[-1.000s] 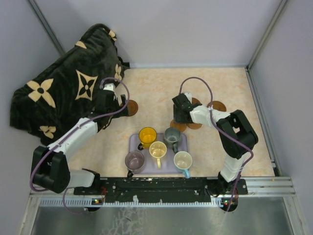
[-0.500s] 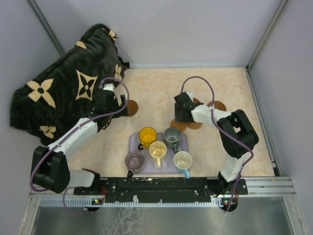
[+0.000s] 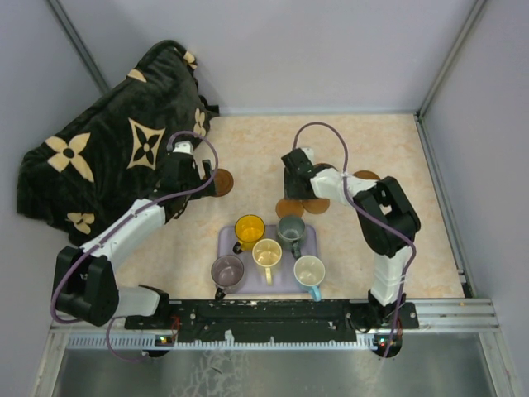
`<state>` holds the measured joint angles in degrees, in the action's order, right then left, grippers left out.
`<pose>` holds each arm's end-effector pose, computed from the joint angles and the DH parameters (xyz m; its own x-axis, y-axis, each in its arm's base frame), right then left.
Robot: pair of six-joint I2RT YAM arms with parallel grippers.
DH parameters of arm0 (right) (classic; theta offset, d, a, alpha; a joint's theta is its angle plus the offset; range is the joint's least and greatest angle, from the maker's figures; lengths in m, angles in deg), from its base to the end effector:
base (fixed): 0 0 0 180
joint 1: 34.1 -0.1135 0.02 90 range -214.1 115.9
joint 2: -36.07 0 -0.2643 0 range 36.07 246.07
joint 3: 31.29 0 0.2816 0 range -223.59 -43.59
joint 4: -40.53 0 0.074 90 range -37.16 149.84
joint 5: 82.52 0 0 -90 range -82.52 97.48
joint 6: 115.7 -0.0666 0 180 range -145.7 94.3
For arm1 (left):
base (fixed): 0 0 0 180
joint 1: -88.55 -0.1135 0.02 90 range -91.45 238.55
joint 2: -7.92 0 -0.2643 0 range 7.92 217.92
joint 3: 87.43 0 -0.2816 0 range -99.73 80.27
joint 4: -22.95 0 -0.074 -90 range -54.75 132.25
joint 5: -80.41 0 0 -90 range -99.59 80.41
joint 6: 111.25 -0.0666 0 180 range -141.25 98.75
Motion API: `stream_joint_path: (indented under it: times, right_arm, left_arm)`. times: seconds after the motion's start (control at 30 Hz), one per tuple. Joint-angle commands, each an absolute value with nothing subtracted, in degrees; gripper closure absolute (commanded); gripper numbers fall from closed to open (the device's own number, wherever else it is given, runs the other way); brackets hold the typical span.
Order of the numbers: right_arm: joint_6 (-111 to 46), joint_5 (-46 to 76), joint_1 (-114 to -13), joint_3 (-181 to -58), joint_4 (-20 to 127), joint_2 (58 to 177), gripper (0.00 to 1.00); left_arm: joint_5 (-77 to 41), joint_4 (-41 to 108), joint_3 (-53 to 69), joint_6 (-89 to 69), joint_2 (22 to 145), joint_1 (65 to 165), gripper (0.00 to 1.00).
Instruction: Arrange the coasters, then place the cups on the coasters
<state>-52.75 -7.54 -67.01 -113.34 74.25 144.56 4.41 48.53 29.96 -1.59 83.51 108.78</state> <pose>0.3660 0.2163 0.1188 -0.8380 -0.0191 -0.5454 -0.0398 0.9989 0.0261 0.3218 -0.1014 0.2198 -0.6039 -0.1253 -0.7871 -0.0480 0.9915 -0.1211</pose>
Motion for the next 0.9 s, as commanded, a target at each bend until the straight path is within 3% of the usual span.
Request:
stream_joint_path:
  times: [0.0, 0.87]
  right_arm:
    - [-55.4, 4.7, -68.8, -114.5, 77.7, 154.2, 0.44]
    - [-48.1, 3.0, -70.2, -171.6, 103.4, 182.6, 0.44]
  left_arm:
    - [6.6, 47.2, 30.0, -1.8, 83.8, 108.7, 0.00]
    - [8.6, 44.2, 30.6, -1.8, 87.4, 108.1, 0.00]
